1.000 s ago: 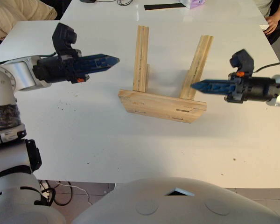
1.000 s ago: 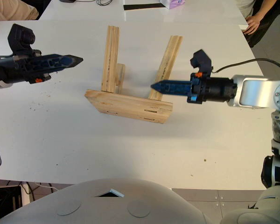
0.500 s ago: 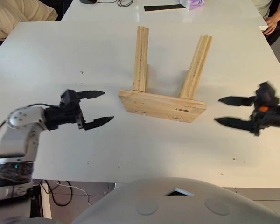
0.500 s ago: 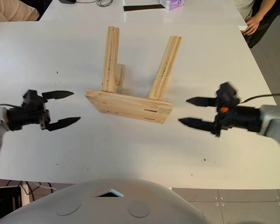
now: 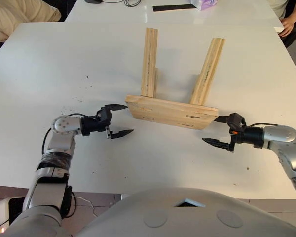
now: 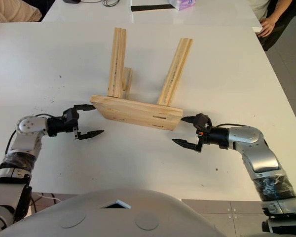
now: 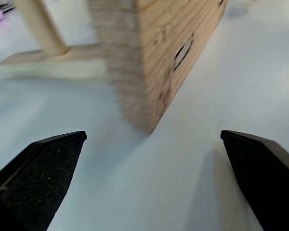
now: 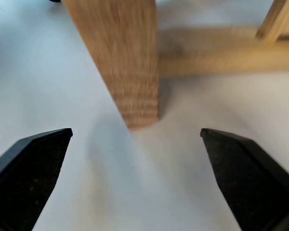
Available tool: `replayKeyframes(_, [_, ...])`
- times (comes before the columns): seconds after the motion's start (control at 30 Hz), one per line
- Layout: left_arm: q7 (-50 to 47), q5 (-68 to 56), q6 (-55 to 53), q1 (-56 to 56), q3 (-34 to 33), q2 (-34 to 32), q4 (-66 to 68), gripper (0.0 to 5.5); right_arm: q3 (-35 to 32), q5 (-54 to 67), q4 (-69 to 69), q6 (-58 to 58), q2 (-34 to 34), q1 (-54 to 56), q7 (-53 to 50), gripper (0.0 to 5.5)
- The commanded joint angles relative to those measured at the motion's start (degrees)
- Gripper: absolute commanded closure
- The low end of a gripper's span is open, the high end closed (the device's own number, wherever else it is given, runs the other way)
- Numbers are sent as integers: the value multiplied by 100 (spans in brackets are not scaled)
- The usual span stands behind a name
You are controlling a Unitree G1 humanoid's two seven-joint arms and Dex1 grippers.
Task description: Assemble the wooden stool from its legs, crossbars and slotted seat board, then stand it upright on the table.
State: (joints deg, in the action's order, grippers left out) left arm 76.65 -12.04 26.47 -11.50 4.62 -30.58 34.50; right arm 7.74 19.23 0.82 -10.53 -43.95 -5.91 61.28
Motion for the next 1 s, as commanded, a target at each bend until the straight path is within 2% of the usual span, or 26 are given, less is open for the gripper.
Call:
replayKeyframes(0.03, [180,75,144,-94,233,185,155,29,256,-90,-288,23,303,199,192,76])
replayKeyframes(0.17, [280,104,118,-159,377,291,304,29,449,-154,-469,24,611,378,226,141])
replayKeyframes(0.37, [648,-115,-310,-140,480,174,148,126,405,-248,-546,203,427,153,348,232])
replayKeyframes(0.63, [707,-647,-1699,349,584,101,-1624,255,343,-110,60,22,265,-56,352,355])
replayKeyframes(0.73, [652,-766,-2093,416,546,77,-2068,292,282,-32,423,-128,207,-225,290,377])
replayKeyframes(1.0, [579,-804,-2336,713,334,-179,-2466,370,11,-101,918,-546,-43,-529,57,378])
